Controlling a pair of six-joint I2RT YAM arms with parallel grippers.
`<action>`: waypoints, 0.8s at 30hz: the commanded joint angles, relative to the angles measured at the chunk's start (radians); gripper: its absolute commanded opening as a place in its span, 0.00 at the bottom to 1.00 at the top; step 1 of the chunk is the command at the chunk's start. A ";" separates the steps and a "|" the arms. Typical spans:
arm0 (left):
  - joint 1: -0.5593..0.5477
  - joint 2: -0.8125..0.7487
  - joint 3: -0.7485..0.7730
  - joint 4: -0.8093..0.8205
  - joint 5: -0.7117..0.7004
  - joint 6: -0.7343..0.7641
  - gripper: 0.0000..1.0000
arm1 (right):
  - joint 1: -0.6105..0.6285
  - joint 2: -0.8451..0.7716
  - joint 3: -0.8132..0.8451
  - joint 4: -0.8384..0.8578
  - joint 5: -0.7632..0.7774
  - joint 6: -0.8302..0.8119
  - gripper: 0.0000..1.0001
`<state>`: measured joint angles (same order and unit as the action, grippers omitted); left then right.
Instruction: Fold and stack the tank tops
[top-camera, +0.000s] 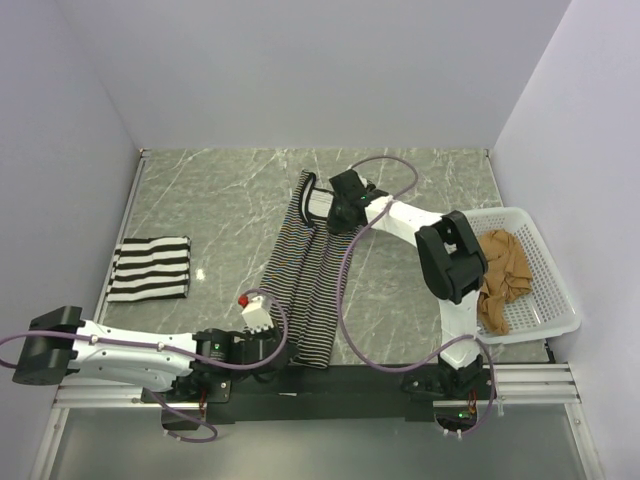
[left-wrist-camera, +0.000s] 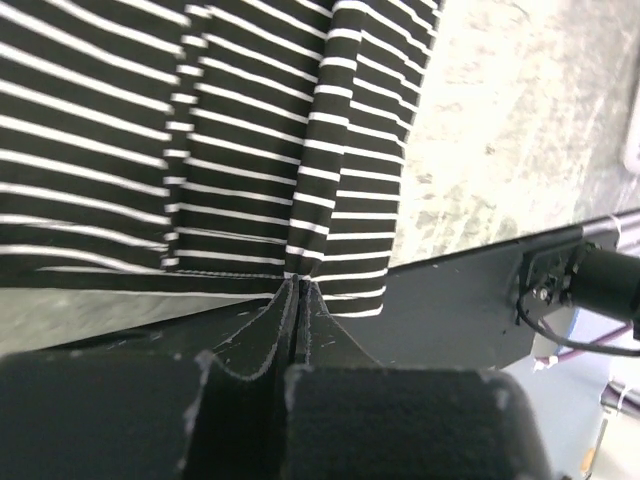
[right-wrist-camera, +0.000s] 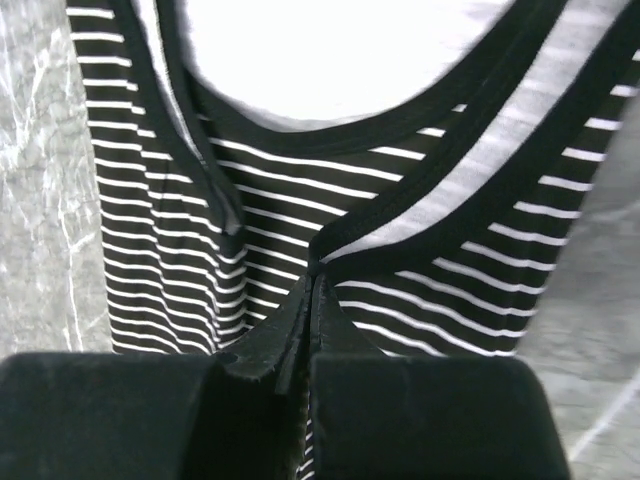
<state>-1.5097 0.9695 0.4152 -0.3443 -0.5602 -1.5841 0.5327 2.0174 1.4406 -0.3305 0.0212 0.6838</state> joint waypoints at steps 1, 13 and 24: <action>-0.001 -0.034 0.002 -0.114 -0.012 -0.100 0.01 | 0.019 0.015 0.093 -0.021 0.059 0.025 0.00; 0.000 -0.063 -0.007 -0.231 -0.049 -0.185 0.01 | 0.044 0.084 0.172 -0.059 0.069 0.017 0.00; 0.002 -0.113 0.025 -0.237 -0.098 -0.109 0.39 | 0.046 0.041 0.155 -0.025 0.033 -0.010 0.41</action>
<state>-1.5085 0.8917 0.4126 -0.5560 -0.6041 -1.7226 0.5800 2.1063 1.5700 -0.3878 0.0444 0.6888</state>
